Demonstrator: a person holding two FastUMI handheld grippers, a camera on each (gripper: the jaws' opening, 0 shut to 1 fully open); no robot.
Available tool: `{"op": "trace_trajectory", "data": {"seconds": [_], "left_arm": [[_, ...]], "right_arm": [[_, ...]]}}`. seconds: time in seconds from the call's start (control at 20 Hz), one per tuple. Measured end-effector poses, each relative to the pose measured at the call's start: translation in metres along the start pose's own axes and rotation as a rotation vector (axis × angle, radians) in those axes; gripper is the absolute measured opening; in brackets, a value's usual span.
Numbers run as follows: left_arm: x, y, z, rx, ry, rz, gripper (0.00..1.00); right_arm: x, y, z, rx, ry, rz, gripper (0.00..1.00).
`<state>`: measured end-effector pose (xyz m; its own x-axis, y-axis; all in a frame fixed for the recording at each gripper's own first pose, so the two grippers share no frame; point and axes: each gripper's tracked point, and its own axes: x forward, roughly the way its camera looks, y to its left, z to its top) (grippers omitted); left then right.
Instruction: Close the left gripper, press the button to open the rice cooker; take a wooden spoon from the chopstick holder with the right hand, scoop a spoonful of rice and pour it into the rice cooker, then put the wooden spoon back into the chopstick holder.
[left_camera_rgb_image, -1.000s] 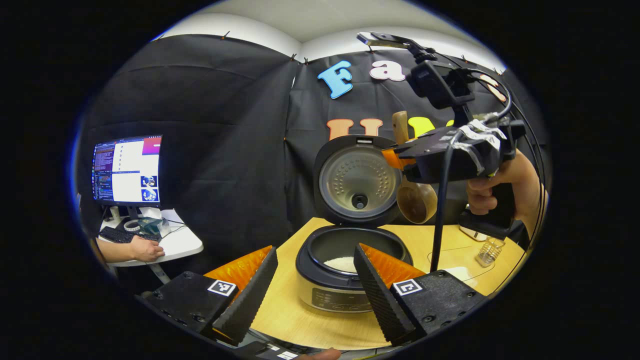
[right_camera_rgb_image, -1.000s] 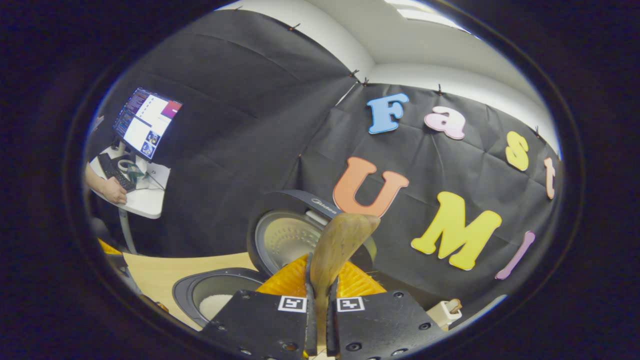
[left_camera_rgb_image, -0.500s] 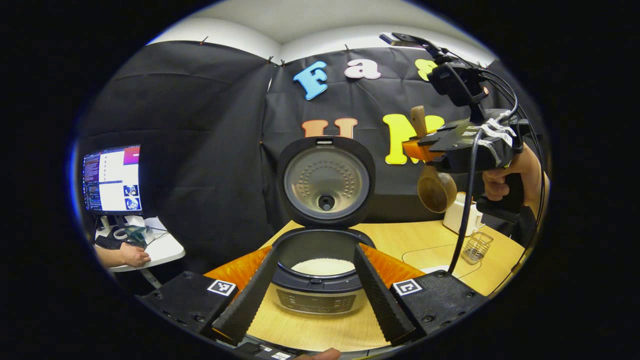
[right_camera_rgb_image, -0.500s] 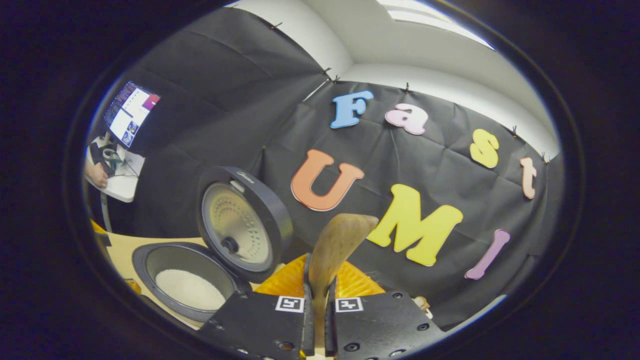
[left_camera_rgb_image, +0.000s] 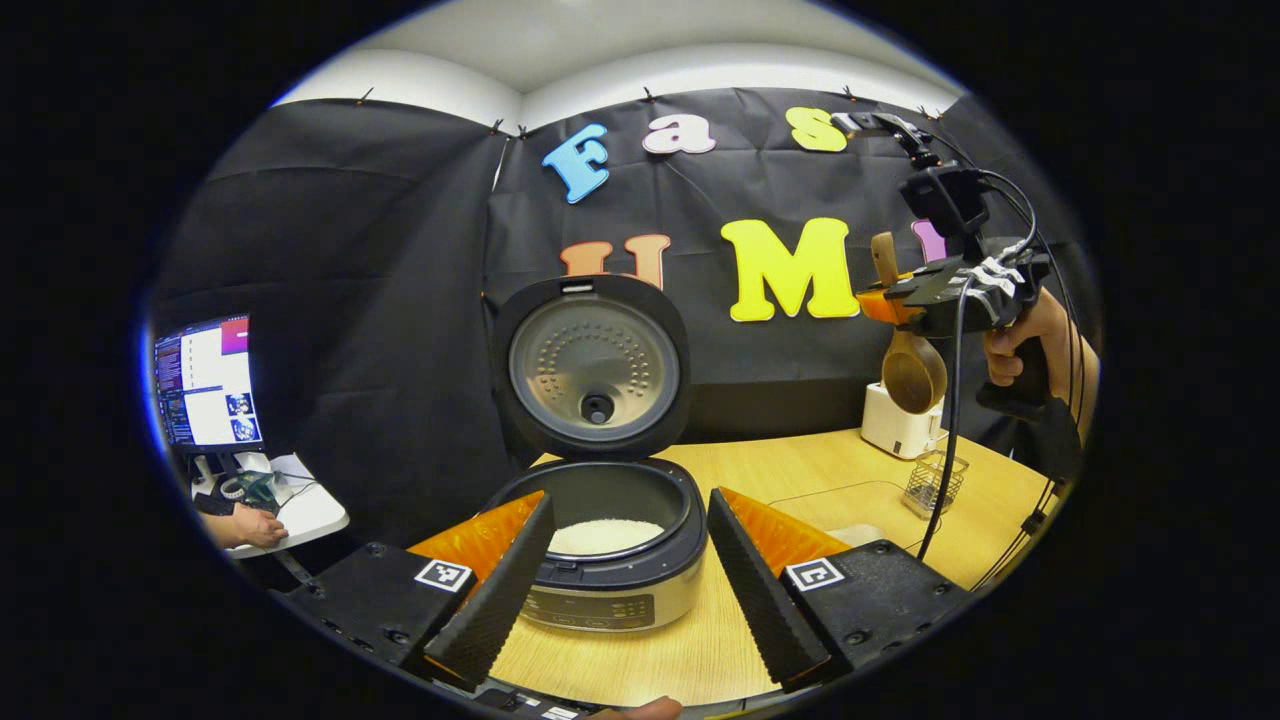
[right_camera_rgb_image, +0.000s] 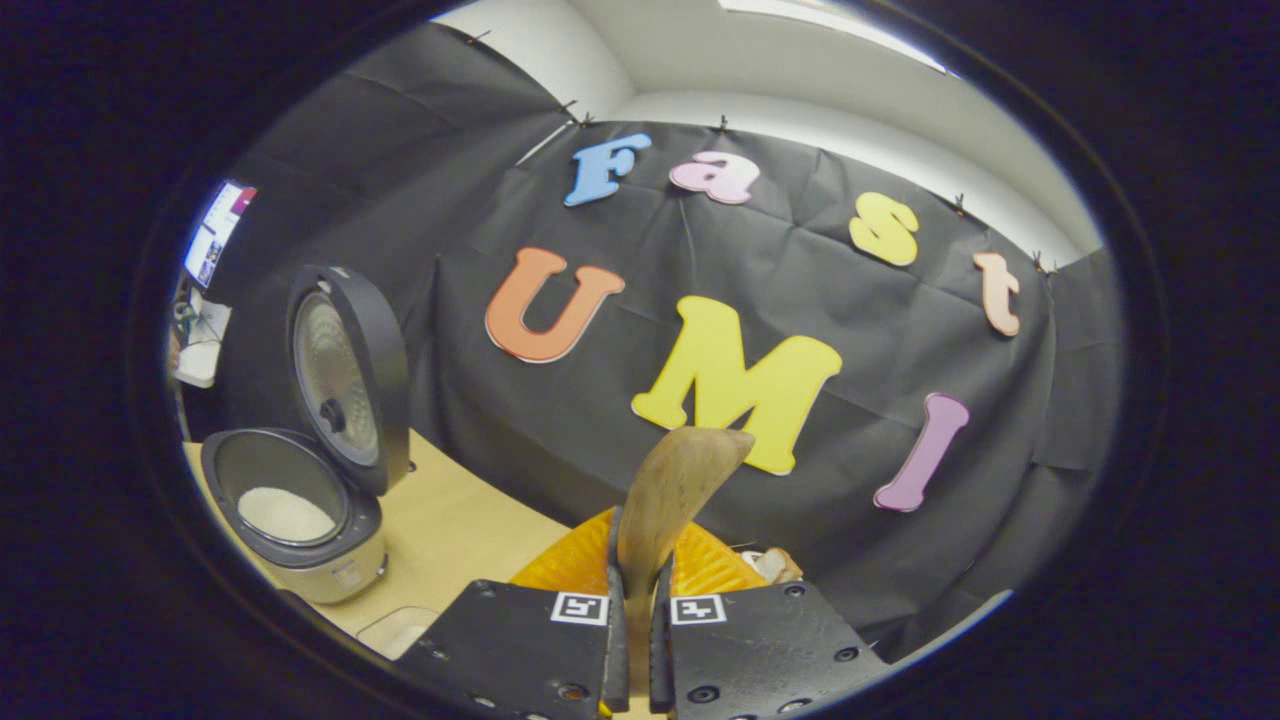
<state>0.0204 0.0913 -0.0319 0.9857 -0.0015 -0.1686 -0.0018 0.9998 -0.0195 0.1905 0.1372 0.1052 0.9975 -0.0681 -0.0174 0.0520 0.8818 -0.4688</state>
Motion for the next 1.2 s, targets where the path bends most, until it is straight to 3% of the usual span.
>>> {"op": "trace_trajectory", "data": {"seconds": [0.2, 0.65, 1.2], "left_arm": [[0.000, -0.005, -0.001, 0.028, -0.001, -0.002, 0.97], [0.001, -0.018, 0.000, 0.032, -0.001, -0.011, 0.96], [0.004, -0.043, -0.003, 0.064, 0.004, -0.054, 0.97]], "right_arm": [[0.007, -0.040, -0.030, 0.081, 0.046, -0.035, 0.09], [0.037, -0.121, -0.124, 0.290, 0.112, -0.205, 0.09], [0.068, -0.119, -0.205, 0.445, 0.213, -0.157, 0.12]]}}
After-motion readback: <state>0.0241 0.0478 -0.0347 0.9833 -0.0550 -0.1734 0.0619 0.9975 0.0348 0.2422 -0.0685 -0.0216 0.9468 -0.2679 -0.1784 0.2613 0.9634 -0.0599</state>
